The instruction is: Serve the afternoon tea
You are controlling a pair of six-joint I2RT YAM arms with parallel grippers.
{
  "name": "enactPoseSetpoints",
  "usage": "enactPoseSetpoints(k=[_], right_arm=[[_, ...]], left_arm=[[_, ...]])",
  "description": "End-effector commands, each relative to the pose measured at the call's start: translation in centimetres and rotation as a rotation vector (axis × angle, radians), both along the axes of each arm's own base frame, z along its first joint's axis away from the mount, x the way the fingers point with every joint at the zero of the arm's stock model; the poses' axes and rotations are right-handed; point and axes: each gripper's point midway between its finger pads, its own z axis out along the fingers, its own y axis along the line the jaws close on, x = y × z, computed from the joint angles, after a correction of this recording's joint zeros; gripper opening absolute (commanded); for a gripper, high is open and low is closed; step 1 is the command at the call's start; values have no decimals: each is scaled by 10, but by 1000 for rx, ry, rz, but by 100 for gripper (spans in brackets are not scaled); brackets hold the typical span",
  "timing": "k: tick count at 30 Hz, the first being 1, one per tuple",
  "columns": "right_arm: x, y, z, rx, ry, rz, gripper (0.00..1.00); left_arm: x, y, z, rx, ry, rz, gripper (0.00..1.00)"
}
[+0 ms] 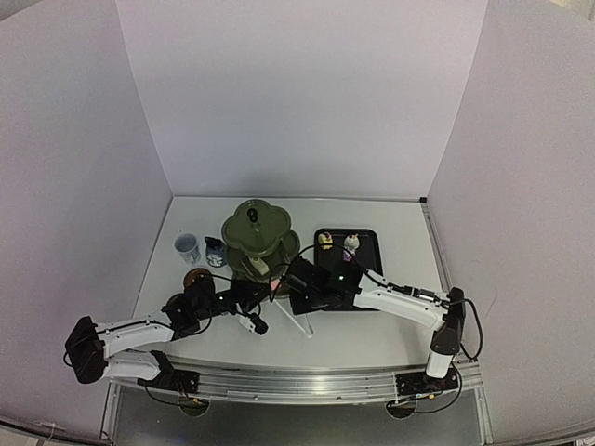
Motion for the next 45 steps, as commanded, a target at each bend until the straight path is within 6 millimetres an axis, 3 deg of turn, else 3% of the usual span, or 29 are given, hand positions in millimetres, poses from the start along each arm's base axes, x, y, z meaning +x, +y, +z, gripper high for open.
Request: enactPoseSetpoints(k=[1, 8, 14, 16, 20, 24, 30, 36, 41, 45], right_arm=[[30, -55, 23, -25, -84, -245, 0], [28, -44, 14, -34, -34, -201, 0], [23, -53, 11, -45, -20, -214, 0], [18, -52, 9, -49, -3, -182, 0], [2, -49, 16, -28, 16, -108, 0], [-11, -56, 24, 1, 46, -73, 0], [-22, -63, 38, 23, 57, -33, 0], [-48, -65, 25, -29, 181, 64, 0], [-80, -69, 31, -51, 201, 233, 0], [-104, -59, 36, -102, 145, 451, 0]], left_arm=[[-22, 4, 6, -13, -32, -90, 0], [-17, 1, 9, -19, -8, -71, 0], [-16, 0, 9, -19, -3, -70, 0], [-17, 0, 10, -20, -4, -75, 10], [-19, 0, 20, -43, -18, -85, 43], [-24, 5, 30, -53, -21, -91, 61], [-33, 15, 26, -25, 0, -94, 69], [-36, 23, 31, -21, 77, -65, 71], [-53, 37, 49, -2, 332, -40, 84], [-85, 47, 73, -4, 660, -64, 99]])
